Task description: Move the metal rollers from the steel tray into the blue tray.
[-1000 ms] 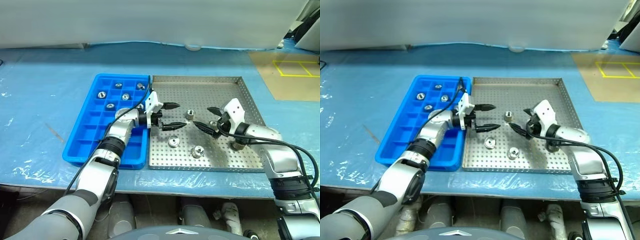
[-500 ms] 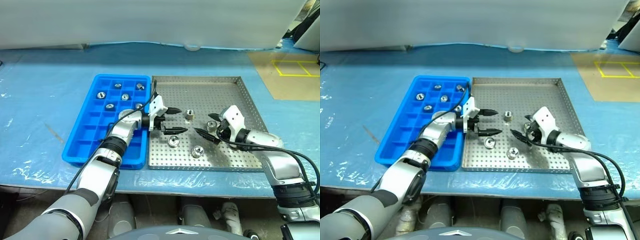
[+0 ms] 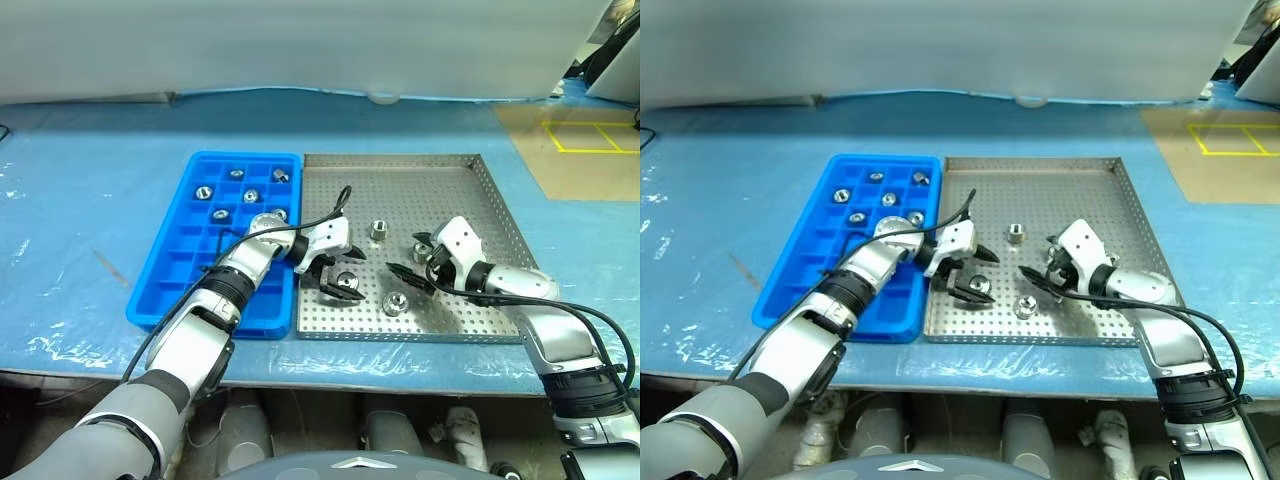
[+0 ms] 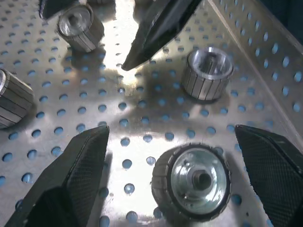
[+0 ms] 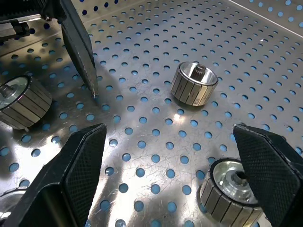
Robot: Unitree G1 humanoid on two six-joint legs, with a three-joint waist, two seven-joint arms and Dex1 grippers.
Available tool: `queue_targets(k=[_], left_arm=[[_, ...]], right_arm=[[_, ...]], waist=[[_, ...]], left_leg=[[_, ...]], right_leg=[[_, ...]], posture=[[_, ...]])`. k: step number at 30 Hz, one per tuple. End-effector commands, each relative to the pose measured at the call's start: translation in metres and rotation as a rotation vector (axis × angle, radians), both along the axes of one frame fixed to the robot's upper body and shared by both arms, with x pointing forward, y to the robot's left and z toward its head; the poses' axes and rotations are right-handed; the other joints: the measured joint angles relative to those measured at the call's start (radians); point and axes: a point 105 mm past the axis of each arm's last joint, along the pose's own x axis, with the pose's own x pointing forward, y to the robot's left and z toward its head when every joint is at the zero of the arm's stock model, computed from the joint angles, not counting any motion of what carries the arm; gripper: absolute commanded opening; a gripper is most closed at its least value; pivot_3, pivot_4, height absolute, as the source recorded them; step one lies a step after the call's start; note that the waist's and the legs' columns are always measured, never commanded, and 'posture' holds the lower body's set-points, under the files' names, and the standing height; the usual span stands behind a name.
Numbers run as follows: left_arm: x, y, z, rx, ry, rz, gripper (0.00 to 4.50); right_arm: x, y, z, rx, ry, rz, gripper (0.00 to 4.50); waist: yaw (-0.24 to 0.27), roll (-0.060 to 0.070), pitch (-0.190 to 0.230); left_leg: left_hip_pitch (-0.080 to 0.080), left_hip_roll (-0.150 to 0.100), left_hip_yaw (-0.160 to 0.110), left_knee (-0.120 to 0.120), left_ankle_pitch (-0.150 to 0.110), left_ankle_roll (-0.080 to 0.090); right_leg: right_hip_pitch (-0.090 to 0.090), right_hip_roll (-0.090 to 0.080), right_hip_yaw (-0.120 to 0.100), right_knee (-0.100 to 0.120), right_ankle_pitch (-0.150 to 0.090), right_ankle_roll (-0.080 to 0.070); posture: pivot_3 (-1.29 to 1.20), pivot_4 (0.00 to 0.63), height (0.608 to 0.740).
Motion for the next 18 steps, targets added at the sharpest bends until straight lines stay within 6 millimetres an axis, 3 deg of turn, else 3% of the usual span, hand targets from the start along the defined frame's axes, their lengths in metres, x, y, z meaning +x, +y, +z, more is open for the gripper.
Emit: queue_targets(k=[1,9,14,18], left_arm=[[-0.005,0.015,-0.034,0.129,0.032,0.015,4.48],[0.001,0.000,-0.020,0.037,-0.007,0.031,1.86],[0.015,-0.019,0.026,-0.284,0.007,0.153,1.73],[0.035,-0.009,0.054,-0.490,-0.038,0.338,1.73]], right_arm=[[-0.001,0.001,0.015,-0.006,-0.066,0.008,4.50],[-0.002,0.001,0.015,-0.008,-0.068,0.002,4.50],[-0.001,0.008,0.017,0.008,-0.069,0.027,4.50],[0.004,0.027,0.027,0.095,-0.067,0.105,4.50]], waist=[[-0.003,0.003,-0.003],[-0.015,0.007,-0.007],[-0.008,0.006,-0.006],[-0.008,0.004,-0.005]], left_leg=[[0.001,0.000,0.000,0.000,0.000,0.000],[0.004,-0.001,0.000,0.000,0.000,0.000],[0.000,-0.002,0.000,0.000,0.000,0.000],[-0.006,-0.002,0.000,0.000,0.000,0.000]], right_leg=[[0.001,0.000,0.000,0.000,0.000,0.000],[0.004,0.000,0.000,-0.001,-0.004,0.007],[0.003,-0.001,0.000,-0.002,-0.004,0.007],[-0.002,-0.001,0.000,-0.002,0.000,0.000]], posture=[[-0.29,0.150,0.740],[-0.30,0.150,0.740],[-0.27,0.150,0.740],[-0.17,0.150,0.740]])
